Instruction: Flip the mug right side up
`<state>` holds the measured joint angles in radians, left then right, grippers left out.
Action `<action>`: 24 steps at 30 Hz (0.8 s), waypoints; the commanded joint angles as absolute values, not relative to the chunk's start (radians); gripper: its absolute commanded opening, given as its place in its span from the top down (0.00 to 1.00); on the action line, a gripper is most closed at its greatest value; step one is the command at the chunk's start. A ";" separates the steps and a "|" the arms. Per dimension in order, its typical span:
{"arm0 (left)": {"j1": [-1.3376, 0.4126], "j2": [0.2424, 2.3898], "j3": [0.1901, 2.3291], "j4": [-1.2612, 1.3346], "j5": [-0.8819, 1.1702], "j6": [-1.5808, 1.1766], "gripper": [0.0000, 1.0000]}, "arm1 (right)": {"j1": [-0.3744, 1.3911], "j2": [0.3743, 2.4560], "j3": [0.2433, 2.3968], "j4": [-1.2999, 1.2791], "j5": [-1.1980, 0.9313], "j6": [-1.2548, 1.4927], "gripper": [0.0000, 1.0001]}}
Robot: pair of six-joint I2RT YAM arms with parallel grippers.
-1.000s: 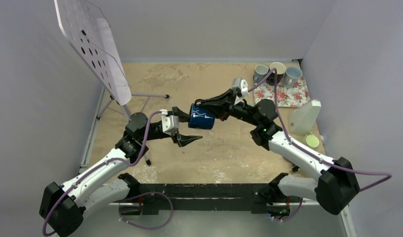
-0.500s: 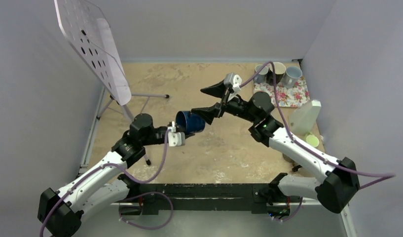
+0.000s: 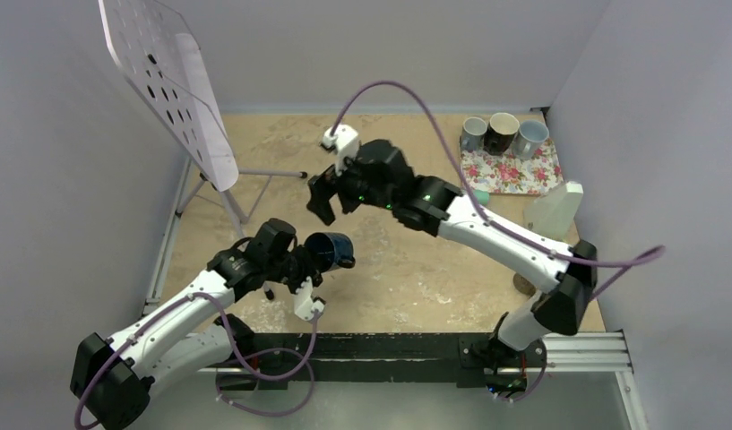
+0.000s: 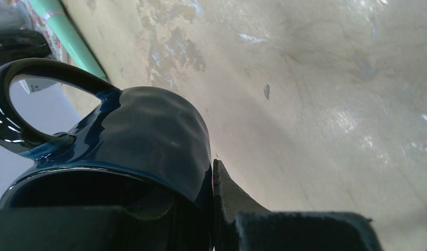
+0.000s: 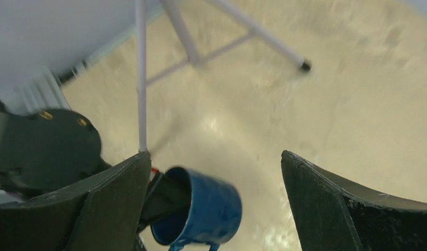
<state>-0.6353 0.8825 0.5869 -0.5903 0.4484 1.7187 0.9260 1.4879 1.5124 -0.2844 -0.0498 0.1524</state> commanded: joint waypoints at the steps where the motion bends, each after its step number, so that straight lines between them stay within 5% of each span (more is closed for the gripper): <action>1: -0.634 0.881 0.678 -0.613 0.405 1.913 1.00 | 1.027 1.585 1.603 -0.577 0.110 0.195 0.05; 18: -0.634 0.881 0.685 -0.610 0.427 1.878 1.00 | 1.134 1.880 1.751 -0.844 0.409 0.283 0.29; 20: -0.635 0.879 0.686 -0.610 0.429 1.872 1.00 | 1.128 1.894 1.748 -0.843 0.422 0.296 0.45; 24: -0.634 0.868 0.682 -0.613 0.435 1.856 1.00 | 1.101 1.873 1.731 -0.842 0.454 0.341 1.00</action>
